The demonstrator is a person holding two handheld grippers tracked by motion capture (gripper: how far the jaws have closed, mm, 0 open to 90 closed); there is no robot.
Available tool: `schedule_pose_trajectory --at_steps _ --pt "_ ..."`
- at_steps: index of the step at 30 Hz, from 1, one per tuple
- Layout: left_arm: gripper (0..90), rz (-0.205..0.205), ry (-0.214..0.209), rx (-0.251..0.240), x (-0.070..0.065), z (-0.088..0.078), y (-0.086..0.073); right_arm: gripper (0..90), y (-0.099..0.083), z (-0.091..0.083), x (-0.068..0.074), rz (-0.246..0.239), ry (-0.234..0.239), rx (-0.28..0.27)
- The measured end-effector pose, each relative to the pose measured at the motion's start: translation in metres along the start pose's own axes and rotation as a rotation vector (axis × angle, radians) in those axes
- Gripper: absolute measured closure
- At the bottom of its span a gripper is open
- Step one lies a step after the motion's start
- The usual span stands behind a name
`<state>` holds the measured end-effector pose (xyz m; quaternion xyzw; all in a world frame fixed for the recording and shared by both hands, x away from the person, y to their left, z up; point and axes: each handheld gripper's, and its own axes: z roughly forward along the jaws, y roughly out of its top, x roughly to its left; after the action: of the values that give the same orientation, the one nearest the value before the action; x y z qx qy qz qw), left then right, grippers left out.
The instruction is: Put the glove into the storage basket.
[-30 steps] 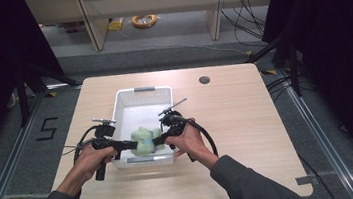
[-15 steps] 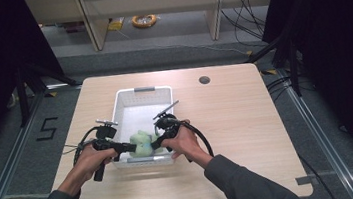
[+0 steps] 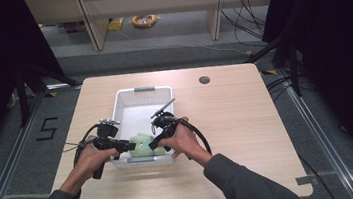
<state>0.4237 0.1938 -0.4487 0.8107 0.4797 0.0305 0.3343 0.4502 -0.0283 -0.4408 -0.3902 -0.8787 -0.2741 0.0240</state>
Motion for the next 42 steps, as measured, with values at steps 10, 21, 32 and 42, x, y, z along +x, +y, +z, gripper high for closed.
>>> schedule_pose_trajectory --at_steps 10,21,32,42 --pt "57.3 0.053 0.029 -0.047 -0.012 -0.012 0.002 34.5 0.003 -0.026 0.0 0.031 0.011 -0.062" --pt "45.3 0.055 0.017 -0.075 -0.024 -0.019 0.003 33.9 -0.009 -0.052 -0.011 0.034 0.05 -0.109" --pt "33.8 0.056 -0.023 -0.13 -0.052 -0.023 0.004 31.9 -0.033 -0.079 -0.026 -0.001 0.056 -0.177" --pt "29.7 0.07 -0.072 -0.186 -0.08 -0.021 -0.001 31.3 -0.06 -0.105 -0.038 0.005 0.055 -0.248"
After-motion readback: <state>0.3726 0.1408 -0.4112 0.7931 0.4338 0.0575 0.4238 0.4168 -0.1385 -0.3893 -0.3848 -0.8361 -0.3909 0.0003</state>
